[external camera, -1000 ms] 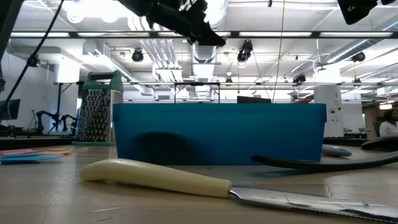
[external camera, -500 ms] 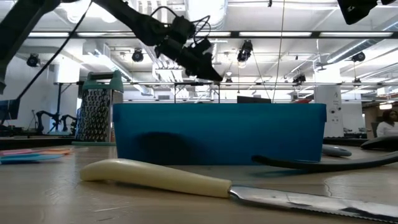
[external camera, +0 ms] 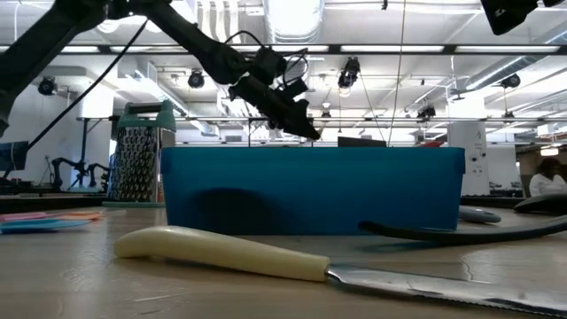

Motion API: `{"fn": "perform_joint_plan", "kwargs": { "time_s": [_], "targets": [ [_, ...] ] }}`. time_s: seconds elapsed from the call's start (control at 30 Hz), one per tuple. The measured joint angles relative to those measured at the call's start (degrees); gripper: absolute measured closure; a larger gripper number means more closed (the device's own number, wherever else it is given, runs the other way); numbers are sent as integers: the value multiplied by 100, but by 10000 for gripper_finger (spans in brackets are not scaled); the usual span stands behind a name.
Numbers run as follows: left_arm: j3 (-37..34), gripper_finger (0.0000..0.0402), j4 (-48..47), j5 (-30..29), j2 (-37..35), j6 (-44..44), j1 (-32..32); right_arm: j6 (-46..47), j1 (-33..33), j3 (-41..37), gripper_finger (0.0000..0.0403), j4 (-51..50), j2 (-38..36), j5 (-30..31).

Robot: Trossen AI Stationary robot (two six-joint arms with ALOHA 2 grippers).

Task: Pick & Place Kitchen Items
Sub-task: Put the yellow spatula into the yellow bin

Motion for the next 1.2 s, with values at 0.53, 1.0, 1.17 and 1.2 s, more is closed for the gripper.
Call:
{"fn": "perform_joint_plan", "kwargs": {
  "time_s": [0.53, 1.0, 1.17, 1.2],
  "targets": [
    [1411, 308, -1904, -218, 1085, 15, 0, 0, 0, 0, 394, 2, 2, -1],
    [1435, 308, -2316, -327, 1412, -30, 0, 0, 1, 0, 394, 2, 0, -2],
    [1435, 308, -2309, -327, 1477, -40, 0, 0, 1, 0, 394, 2, 0, -1],
    [1435, 308, -2309, -326, 1483, -42, 0, 0, 2, 0, 394, 2, 0, -1]
  ]
}}
